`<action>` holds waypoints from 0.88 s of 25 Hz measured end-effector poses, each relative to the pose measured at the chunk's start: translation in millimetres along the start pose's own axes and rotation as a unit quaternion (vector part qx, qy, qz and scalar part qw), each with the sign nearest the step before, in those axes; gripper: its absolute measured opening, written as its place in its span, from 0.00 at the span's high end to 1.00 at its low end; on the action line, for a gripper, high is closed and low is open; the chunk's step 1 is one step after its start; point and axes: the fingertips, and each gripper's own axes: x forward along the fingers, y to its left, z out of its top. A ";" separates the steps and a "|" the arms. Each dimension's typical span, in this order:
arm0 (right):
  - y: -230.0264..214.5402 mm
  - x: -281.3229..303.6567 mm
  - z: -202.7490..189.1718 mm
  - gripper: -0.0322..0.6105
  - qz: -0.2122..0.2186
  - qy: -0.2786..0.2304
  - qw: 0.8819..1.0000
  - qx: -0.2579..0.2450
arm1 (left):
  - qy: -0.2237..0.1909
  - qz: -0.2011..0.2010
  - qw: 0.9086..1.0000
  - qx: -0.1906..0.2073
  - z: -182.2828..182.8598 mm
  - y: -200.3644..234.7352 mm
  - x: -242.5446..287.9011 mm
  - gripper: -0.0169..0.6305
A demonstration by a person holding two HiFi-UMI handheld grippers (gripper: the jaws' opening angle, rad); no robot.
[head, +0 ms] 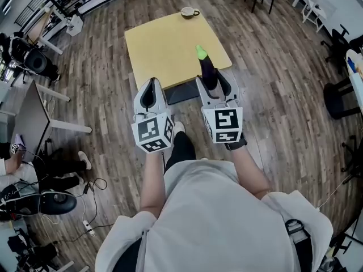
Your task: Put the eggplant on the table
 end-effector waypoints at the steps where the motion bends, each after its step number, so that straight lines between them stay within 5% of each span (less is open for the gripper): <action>1: -3.6 9.8 0.2 0.61 -0.006 0.000 1.000 0.004 | -0.002 -0.004 1.000 0.002 1.2 3.3 10.5 0.96; 10: -21.1 108.9 24.3 0.61 -0.042 0.003 0.999 0.028 | -0.014 -0.009 1.000 0.005 28.4 55.4 95.9 0.96; 22: 18.3 214.6 32.4 0.61 -0.020 0.016 1.000 0.012 | -0.011 -0.018 1.000 -0.003 28.2 126.8 171.5 0.96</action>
